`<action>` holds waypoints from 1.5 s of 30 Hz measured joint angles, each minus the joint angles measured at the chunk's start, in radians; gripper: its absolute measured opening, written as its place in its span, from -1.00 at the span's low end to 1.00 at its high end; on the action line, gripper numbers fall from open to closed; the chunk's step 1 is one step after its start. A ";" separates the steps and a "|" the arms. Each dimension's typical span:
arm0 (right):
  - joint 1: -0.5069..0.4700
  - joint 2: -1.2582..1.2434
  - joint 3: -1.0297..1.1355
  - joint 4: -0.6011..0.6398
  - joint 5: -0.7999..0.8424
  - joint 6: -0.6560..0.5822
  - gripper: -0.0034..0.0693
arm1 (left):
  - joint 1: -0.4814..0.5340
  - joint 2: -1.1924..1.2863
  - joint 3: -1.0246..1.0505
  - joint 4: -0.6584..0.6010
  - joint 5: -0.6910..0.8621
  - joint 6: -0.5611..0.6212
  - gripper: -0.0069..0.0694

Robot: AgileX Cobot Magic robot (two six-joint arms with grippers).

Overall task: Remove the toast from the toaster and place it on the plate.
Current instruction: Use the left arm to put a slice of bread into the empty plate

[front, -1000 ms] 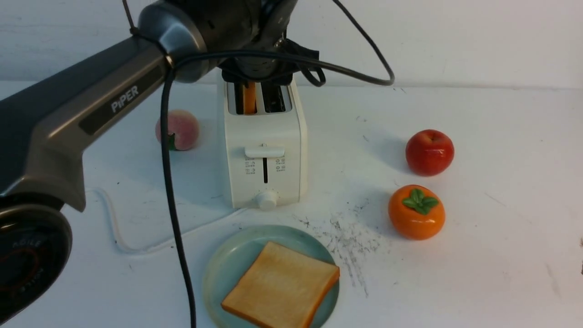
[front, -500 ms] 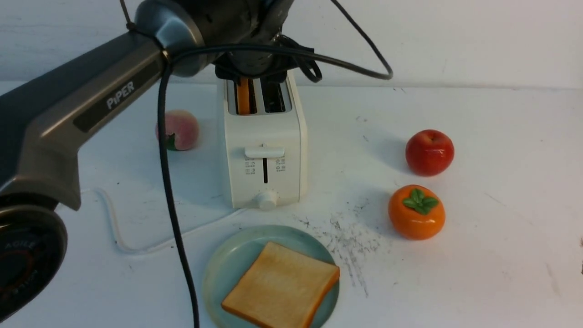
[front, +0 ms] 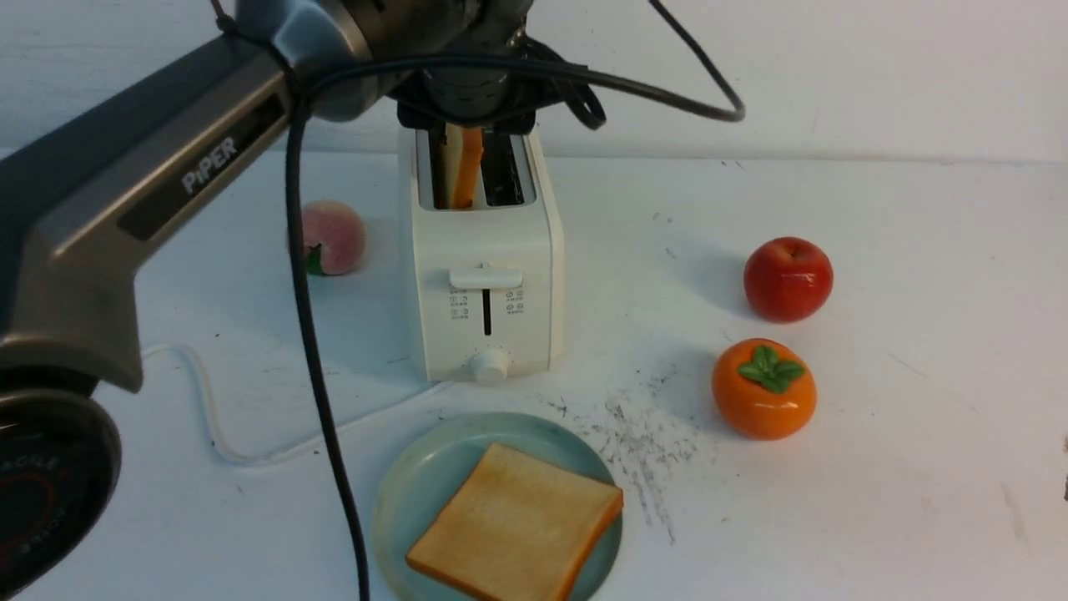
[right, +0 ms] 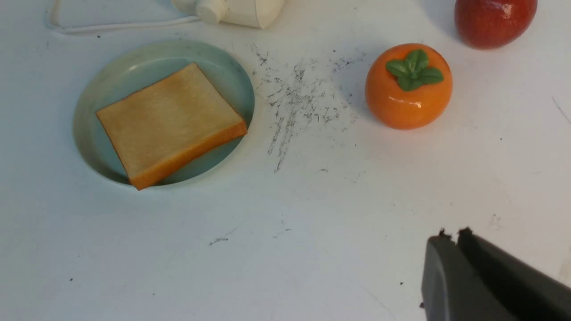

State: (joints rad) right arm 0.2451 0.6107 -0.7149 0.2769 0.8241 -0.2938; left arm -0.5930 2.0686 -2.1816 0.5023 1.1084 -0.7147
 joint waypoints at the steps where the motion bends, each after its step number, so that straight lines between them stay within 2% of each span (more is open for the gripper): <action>1: 0.000 0.000 0.000 0.000 0.000 0.000 -0.82 | 0.000 0.007 0.000 0.012 -0.010 0.001 0.12; 8: 0.000 0.000 0.000 0.000 0.000 0.000 -0.80 | 0.000 0.054 0.000 0.062 -0.079 0.002 0.12; 23: 0.000 0.000 0.000 0.000 0.001 0.000 -0.77 | 0.000 0.112 0.000 0.153 -0.083 0.002 0.11; 26: 0.000 0.000 0.000 0.002 0.001 0.000 -0.77 | 0.000 0.137 0.000 0.200 -0.095 0.002 0.01; 30: 0.000 0.000 0.000 0.002 0.001 0.000 -0.76 | 0.000 0.163 0.000 0.230 -0.101 0.024 -0.54; 37: 0.000 0.000 0.000 0.002 0.001 0.000 -0.74 | -0.001 0.092 0.002 0.202 -0.095 0.024 -0.55; 43: 0.000 0.000 0.000 0.007 0.001 0.000 -0.73 | -0.001 -0.104 0.002 0.161 -0.081 0.028 -0.55; 45: 0.000 0.000 0.000 0.007 0.001 0.000 -0.72 | -0.001 -0.212 0.002 0.066 -0.017 0.035 -0.55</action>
State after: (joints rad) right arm 0.2451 0.6107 -0.7149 0.2838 0.8254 -0.2938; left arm -0.5938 1.8563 -2.1796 0.5681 1.0911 -0.6796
